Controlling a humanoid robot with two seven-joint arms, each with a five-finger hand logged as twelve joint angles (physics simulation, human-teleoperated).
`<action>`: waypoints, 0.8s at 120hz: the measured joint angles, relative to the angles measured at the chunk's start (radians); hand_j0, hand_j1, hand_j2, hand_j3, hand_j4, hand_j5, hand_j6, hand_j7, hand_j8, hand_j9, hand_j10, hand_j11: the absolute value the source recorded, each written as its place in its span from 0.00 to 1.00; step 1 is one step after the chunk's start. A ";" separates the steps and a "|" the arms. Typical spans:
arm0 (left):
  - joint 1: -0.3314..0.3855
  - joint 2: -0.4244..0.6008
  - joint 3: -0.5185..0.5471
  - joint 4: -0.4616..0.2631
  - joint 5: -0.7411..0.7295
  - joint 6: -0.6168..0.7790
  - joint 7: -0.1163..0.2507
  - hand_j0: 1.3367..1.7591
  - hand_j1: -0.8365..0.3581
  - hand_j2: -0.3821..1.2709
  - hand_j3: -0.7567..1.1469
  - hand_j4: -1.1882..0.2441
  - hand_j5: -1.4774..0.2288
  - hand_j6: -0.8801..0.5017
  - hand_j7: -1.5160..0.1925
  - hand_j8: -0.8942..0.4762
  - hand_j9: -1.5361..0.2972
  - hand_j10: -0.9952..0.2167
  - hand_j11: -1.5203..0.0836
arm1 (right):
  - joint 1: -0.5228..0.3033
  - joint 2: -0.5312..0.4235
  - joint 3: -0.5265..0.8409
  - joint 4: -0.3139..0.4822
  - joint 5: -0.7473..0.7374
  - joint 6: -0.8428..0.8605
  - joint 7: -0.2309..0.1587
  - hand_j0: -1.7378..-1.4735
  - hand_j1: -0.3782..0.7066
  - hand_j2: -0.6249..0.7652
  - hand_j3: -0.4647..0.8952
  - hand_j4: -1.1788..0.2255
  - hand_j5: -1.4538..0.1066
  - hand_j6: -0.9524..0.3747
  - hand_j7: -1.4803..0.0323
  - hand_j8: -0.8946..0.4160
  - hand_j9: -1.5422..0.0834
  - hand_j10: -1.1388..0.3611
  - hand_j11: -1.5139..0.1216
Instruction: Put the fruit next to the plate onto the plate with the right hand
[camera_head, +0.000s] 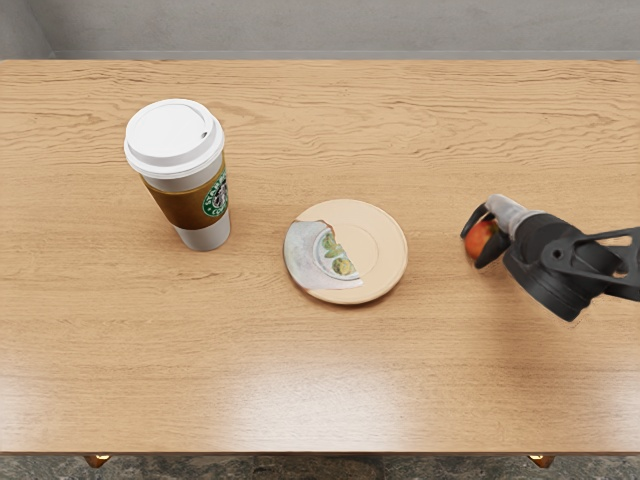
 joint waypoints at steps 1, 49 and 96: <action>0.000 0.000 0.000 0.000 0.000 0.000 0.000 0.76 0.98 0.23 0.40 0.82 0.86 0.63 0.88 0.64 0.83 0.81 0.94 | -0.004 -0.002 0.010 -0.007 0.004 0.000 0.000 0.35 0.65 0.57 0.34 0.36 0.26 0.45 0.32 0.46 0.31 0.42 0.28; 0.000 0.000 0.000 0.000 0.000 0.000 0.000 0.76 0.98 0.23 0.40 0.82 0.86 0.63 0.88 0.64 0.83 0.81 0.94 | -0.344 -0.067 0.799 -0.407 0.279 0.822 0.001 0.39 0.61 0.56 0.34 0.29 0.23 0.42 0.24 0.44 0.26 0.38 0.21; 0.000 0.000 0.000 0.000 0.000 0.000 0.000 0.76 0.98 0.23 0.40 0.82 0.86 0.63 0.88 0.64 0.83 0.81 0.94 | -0.324 0.262 0.846 -0.568 0.273 0.923 0.002 0.39 0.59 0.47 0.34 0.26 0.24 0.42 0.23 0.40 0.27 0.36 0.19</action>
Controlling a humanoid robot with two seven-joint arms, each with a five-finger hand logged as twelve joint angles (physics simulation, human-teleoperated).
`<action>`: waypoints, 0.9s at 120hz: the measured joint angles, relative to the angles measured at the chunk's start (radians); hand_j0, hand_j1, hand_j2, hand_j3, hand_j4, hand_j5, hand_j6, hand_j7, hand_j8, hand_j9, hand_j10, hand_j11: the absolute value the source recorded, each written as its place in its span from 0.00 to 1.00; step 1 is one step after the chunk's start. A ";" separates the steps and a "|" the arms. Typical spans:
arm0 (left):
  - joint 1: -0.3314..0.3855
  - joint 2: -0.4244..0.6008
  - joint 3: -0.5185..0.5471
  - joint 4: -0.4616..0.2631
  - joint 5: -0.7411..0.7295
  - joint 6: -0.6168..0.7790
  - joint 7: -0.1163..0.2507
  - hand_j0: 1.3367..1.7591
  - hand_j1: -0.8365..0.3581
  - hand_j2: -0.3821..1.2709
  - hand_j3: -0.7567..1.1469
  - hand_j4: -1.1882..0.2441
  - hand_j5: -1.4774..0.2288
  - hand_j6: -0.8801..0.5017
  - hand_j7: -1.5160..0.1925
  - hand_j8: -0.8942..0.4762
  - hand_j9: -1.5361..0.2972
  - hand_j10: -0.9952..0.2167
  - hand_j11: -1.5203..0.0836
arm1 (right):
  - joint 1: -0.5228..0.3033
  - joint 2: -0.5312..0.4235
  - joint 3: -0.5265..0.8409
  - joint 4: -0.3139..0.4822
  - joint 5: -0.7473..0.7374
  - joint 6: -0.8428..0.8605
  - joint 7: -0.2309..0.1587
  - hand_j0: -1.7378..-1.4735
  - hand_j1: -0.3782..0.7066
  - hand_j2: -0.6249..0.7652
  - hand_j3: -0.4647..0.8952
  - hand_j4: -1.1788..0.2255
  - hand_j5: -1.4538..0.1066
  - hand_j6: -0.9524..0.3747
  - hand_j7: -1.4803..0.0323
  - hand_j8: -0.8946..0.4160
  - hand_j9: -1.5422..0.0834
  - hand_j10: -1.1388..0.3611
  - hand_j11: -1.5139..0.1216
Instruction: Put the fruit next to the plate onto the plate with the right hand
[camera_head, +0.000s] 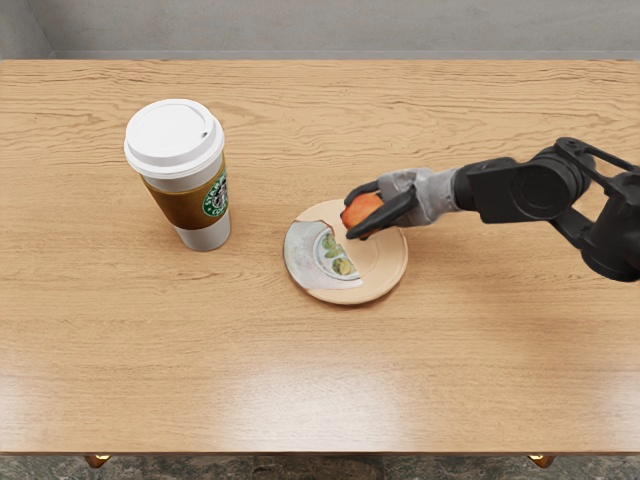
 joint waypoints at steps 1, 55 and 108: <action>0.000 0.000 0.000 0.000 0.000 0.000 0.000 0.76 0.98 0.23 0.40 0.82 0.86 0.63 0.88 0.64 0.83 0.81 0.94 | 0.000 0.003 -0.001 -0.002 -0.002 0.000 0.000 0.39 0.60 0.48 0.34 0.26 0.24 0.42 0.23 0.40 0.27 0.36 0.19; 0.000 0.000 0.000 0.000 0.000 0.000 0.000 0.76 0.98 0.23 0.40 0.82 0.86 0.63 0.88 0.64 0.83 0.81 0.94 | 0.017 -0.028 0.052 0.126 -0.081 0.009 0.000 0.32 0.15 0.46 0.34 0.72 0.78 0.66 0.83 0.63 0.80 0.67 0.78; 0.000 0.000 0.001 -0.023 0.000 -0.001 0.000 0.76 0.98 0.23 0.40 0.82 0.86 0.63 0.88 0.64 0.83 0.81 0.94 | -0.113 -0.468 0.241 0.146 0.068 0.273 0.000 0.30 0.04 0.45 0.34 0.83 0.91 0.71 0.96 0.68 0.93 0.75 0.91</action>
